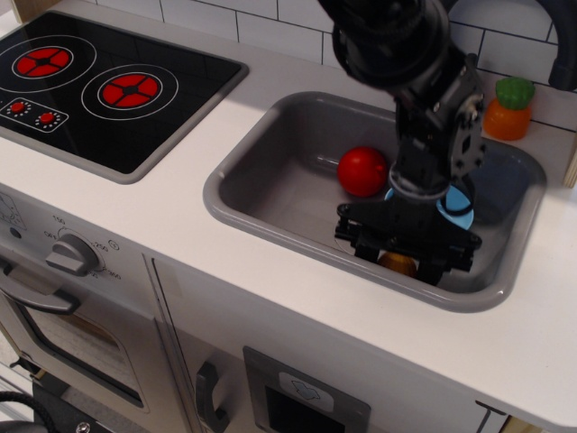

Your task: Put corn in bowl sink

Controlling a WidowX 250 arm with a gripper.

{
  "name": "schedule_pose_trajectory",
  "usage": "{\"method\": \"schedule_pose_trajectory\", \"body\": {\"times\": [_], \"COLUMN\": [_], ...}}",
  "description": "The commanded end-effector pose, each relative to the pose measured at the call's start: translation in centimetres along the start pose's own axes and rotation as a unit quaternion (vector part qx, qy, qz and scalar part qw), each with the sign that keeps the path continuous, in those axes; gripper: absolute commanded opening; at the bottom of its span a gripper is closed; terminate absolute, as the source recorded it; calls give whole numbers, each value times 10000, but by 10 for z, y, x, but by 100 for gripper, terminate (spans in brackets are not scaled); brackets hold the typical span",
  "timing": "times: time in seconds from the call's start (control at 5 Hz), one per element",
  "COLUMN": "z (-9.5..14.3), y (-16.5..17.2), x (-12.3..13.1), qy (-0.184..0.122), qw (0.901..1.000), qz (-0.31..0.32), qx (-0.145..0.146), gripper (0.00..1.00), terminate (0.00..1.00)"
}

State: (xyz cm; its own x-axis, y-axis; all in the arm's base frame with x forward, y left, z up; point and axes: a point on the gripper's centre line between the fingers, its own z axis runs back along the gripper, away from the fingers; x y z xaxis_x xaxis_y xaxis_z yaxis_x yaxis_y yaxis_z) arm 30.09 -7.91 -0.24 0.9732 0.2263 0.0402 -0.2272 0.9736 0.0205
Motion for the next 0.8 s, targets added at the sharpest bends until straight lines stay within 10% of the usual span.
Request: {"method": "schedule_pose_trajectory", "body": {"times": [0.0, 0.6], "z": [56, 45], "y": [-1, -11], "x": [34, 72], "qy": [-265, -353], "qw": [9980, 9968], "qz": [70, 369], "qx": [-570, -616], "gripper": [0, 0], "terminate": [0, 0]}}
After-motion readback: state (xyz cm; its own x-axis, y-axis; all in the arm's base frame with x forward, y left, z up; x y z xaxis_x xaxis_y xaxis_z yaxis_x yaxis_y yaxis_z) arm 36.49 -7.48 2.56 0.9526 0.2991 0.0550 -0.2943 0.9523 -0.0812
